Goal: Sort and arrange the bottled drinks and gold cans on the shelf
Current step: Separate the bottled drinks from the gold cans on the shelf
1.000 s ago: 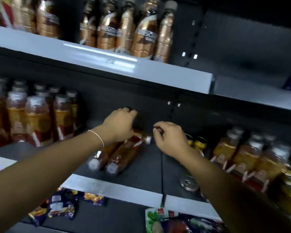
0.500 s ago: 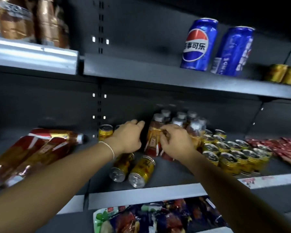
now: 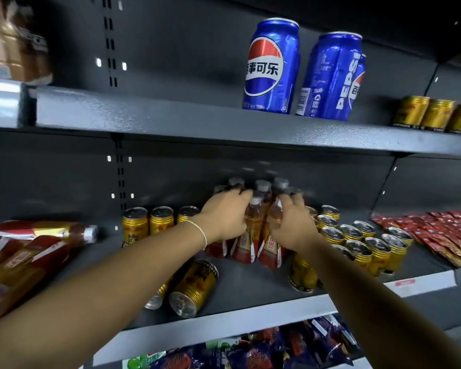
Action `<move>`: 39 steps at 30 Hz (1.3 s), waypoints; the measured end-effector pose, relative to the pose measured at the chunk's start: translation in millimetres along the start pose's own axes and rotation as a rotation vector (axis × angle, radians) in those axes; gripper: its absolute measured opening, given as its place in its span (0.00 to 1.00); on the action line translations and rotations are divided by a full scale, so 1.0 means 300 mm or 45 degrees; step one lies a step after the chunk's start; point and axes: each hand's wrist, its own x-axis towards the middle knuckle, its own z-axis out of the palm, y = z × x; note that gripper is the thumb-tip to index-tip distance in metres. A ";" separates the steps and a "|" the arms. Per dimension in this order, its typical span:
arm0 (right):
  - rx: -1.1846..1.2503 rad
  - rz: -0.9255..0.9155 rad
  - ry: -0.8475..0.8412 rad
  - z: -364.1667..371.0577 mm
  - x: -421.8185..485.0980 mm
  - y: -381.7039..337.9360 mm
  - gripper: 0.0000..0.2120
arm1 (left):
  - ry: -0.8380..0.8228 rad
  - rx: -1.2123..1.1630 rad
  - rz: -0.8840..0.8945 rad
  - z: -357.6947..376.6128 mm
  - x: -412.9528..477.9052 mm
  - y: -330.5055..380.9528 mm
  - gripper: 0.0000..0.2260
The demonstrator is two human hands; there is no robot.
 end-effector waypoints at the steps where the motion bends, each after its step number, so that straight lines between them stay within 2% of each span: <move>1: 0.032 -0.005 0.010 0.007 0.002 0.005 0.33 | -0.016 -0.005 0.007 0.005 0.015 0.002 0.31; 5: 0.052 -0.037 0.092 0.016 0.004 0.018 0.33 | -0.100 -0.048 0.079 0.020 0.079 0.017 0.33; 10: 0.072 -0.033 0.099 0.014 -0.003 0.042 0.41 | -0.285 -0.040 0.083 0.027 0.133 0.039 0.42; 12: 0.063 -0.030 0.078 0.012 -0.009 0.051 0.42 | -0.298 -0.025 0.099 0.024 0.134 0.047 0.42; 15: 0.067 -0.036 0.032 0.005 -0.025 0.062 0.43 | -0.223 0.077 0.165 0.024 0.117 0.054 0.39; 18: 0.216 -0.037 -0.013 0.009 -0.054 0.068 0.44 | -0.171 0.167 0.202 0.028 0.079 0.053 0.37; 20: 0.296 -0.046 0.015 0.017 -0.072 0.066 0.45 | -0.131 0.100 0.199 0.033 0.044 0.052 0.30; 22: 0.338 -0.058 0.045 0.028 -0.088 0.062 0.46 | -0.133 -0.019 0.172 0.042 0.009 0.054 0.28; 27: 0.464 -0.052 0.173 0.010 -0.114 0.041 0.47 | -0.055 -0.242 0.100 0.064 -0.059 0.032 0.30; 31: 0.479 -0.147 0.289 -0.040 -0.130 0.002 0.46 | 0.128 -0.521 -0.024 0.022 -0.086 0.003 0.31; 35: 0.447 -0.212 0.259 -0.100 -0.140 -0.048 0.43 | 0.234 -0.669 -0.117 -0.100 -0.104 -0.008 0.37; 39: 0.290 -0.264 0.217 -0.151 -0.144 -0.115 0.37 | 0.184 -0.626 -0.259 -0.238 -0.140 -0.041 0.35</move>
